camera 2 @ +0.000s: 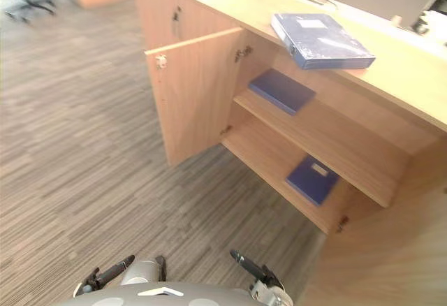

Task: Walk over to the cabinet, pick up the folder, carry it to the office cabinet, place the folder inside the office cabinet, then close the office cabinet door

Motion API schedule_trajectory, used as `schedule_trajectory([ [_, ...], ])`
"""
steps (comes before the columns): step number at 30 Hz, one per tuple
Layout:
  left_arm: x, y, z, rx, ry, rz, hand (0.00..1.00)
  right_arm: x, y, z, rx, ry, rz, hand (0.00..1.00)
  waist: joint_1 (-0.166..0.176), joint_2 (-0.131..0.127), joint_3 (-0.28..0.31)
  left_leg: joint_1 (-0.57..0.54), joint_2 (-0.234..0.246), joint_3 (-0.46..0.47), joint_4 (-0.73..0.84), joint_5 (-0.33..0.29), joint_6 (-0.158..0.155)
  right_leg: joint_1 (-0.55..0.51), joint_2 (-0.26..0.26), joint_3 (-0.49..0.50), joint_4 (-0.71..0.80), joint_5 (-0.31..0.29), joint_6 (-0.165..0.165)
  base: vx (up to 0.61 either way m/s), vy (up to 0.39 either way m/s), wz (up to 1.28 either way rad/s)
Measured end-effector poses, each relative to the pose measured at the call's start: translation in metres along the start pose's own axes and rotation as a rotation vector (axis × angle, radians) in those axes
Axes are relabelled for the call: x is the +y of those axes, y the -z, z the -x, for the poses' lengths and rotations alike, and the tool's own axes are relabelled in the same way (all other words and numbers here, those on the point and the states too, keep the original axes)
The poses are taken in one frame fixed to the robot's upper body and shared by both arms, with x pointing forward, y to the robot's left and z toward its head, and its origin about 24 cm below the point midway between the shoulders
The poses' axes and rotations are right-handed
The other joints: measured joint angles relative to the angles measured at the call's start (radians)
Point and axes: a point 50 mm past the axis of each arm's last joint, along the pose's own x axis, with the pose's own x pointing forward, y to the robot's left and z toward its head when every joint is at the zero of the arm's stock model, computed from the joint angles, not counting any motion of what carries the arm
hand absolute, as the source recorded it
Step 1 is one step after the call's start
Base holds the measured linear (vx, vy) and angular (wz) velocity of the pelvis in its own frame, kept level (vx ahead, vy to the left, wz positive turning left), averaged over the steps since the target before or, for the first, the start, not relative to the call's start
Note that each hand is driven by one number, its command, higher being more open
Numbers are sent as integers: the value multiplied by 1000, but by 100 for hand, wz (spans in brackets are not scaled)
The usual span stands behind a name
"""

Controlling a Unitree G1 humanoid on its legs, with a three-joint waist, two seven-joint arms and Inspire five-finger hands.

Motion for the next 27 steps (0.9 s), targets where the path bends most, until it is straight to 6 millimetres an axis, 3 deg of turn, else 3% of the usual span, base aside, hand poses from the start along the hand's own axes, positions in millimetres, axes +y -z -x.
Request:
schedule_trajectory([
  [1,0,3,0,14,-3,15,100,1,0,0,1,0,0,100,4,-3,-1,-2,1,-4,41,-13,-4,3,-2,36,-7,18,0,346,289,-145],
  [2,0,6,1,26,-10,50,100,1,0,0,-1,2,-14,100,18,-7,-1,-42,3,-8,172,-10,-11,3,-22,99,-16,74,-8,276,335,-144],
  [3,0,3,1,5,-8,54,100,-1,3,0,6,7,-29,100,24,-24,-16,-84,-29,-66,174,-33,4,-14,-55,148,-21,94,4,215,331,-145],
  [4,-1,5,1,11,-8,41,100,-4,3,0,8,17,-28,100,20,-9,-42,-54,-41,-110,27,11,18,-31,-52,157,-29,105,12,138,317,-140],
  [5,-1,6,1,21,-5,2,100,-8,0,0,7,26,-21,100,15,2,-46,-26,-43,-105,-37,-4,33,-40,-62,174,-37,115,22,96,280,-158],
  [6,1,6,0,36,-6,-64,100,-6,-4,-1,-1,10,9,100,8,1,-55,11,-49,-25,-92,6,39,-87,-87,187,-14,152,41,101,272,-155],
  [7,1,5,0,31,-7,-87,100,-3,-9,-2,-12,-3,22,100,2,2,-55,25,-51,2,-114,9,46,-112,-88,195,18,151,45,95,259,-141],
  [11,1,2,-1,21,-1,-170,100,-3,-12,-1,-26,-19,47,100,-24,7,-55,124,-96,103,-230,32,84,-213,-93,188,236,111,56,62,139,-61],
  [14,1,7,0,40,1,-194,100,-5,-11,-1,-31,-18,53,100,-37,12,-72,180,-122,116,-285,42,86,-264,-116,89,322,122,63,77,34,-22],
  [16,2,10,0,55,-1,-196,100,-8,-12,0,-41,-10,53,100,-42,16,-77,188,-118,118,-306,57,79,-264,-149,-64,303,121,60,73,-10,-22],
  [18,0,9,-1,63,8,-199,100,-10,-13,0,-41,-1,68,100,-38,23,-76,185,-89,117,-341,80,77,-244,-145,-231,201,137,39,48,-118,-46],
  [20,0,12,-1,81,15,-201,100,-10,-13,-1,-32,2,73,100,-38,22,-72,194,-67,119,-373,97,73,-235,-122,-276,140,157,39,1,-149,-64],
  [25,-4,11,-1,79,20,-174,100,-6,-19,-2,-49,-9,84,100,-44,37,-19,280,-38,122,-499,152,45,-222,-90,-277,92,165,62,-50,-125,-56],
  [26,-4,10,-1,76,14,-146,100,-4,-22,-2,-61,-16,79,100,-44,37,-2,310,-37,120,-531,154,47,-236,-93,-277,140,152,76,-135,-124,-15],
  [27,-5,10,-1,76,8,-125,100,-4,-25,-2,-74,-23,79,100,-46,46,21,330,-30,107,-541,151,38,-267,-96,-279,209,100,47,-123,-107,-2],
])
